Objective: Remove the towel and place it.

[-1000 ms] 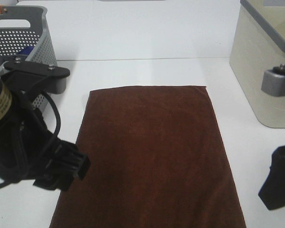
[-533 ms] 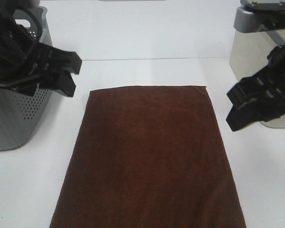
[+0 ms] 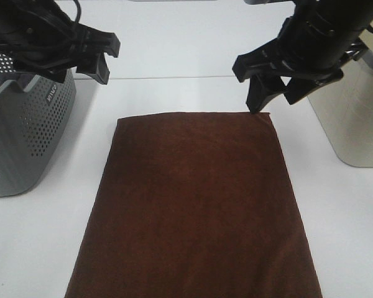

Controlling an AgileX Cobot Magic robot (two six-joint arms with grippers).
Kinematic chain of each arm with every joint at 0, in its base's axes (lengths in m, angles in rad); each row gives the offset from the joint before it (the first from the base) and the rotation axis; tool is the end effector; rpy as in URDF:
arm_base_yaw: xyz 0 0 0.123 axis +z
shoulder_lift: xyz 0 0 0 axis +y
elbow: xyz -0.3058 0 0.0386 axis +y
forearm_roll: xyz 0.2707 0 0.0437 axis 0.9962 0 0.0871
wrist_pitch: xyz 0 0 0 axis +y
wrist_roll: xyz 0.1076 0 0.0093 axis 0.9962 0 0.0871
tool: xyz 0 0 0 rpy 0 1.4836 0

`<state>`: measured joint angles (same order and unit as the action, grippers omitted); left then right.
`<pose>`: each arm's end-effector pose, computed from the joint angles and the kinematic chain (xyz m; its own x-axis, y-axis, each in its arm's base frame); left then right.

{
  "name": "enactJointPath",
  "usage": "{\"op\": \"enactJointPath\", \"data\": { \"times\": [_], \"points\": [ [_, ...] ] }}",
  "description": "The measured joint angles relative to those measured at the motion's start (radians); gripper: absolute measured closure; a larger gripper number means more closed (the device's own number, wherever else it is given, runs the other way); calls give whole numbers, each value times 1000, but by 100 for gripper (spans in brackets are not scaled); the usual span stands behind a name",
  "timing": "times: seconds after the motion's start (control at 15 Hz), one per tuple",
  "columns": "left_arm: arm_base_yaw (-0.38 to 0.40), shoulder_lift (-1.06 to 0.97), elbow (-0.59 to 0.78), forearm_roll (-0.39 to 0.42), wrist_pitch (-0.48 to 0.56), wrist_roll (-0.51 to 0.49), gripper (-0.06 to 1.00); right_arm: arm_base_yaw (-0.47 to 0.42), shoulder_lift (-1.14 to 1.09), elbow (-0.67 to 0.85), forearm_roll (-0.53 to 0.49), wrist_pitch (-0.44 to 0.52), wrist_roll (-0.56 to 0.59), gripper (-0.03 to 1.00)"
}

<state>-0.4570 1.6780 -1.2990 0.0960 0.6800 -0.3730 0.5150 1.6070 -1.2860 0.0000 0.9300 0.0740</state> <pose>0.3615 -0.1705 0.2744 -0.8278 0.0802 -0.5553 0.1743 0.9775 -0.1187 0.3159 0.1788 0.2840 -0.8334 -0.3867 -0.3948 -0.4321 0.9014 0.0293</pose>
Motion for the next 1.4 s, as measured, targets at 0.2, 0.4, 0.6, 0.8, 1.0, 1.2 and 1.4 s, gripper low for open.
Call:
{"op": "enactJointPath", "data": {
  "times": [0.2,0.4,0.6,0.8,1.0,1.2,1.4],
  "points": [
    [12,188,-162,11,-1,20,31,-69,156,-142,10,-1,0,37],
    [12,370,-344,15,-1,36,31,-110,311,-280,7,-1,-8,37],
    [12,523,-518,34,33,39,31,-145,489,-439,0,-2,-8,39],
    [12,571,-577,49,82,50,31,-195,604,-550,0,-1,-7,43],
    [12,576,-581,59,85,60,31,-238,709,-641,0,14,-7,44],
    [12,576,-581,68,85,62,31,-263,765,-654,0,32,-7,44],
    [12,576,-581,74,85,62,31,-268,791,-655,39,36,-19,44]
  ]
}}
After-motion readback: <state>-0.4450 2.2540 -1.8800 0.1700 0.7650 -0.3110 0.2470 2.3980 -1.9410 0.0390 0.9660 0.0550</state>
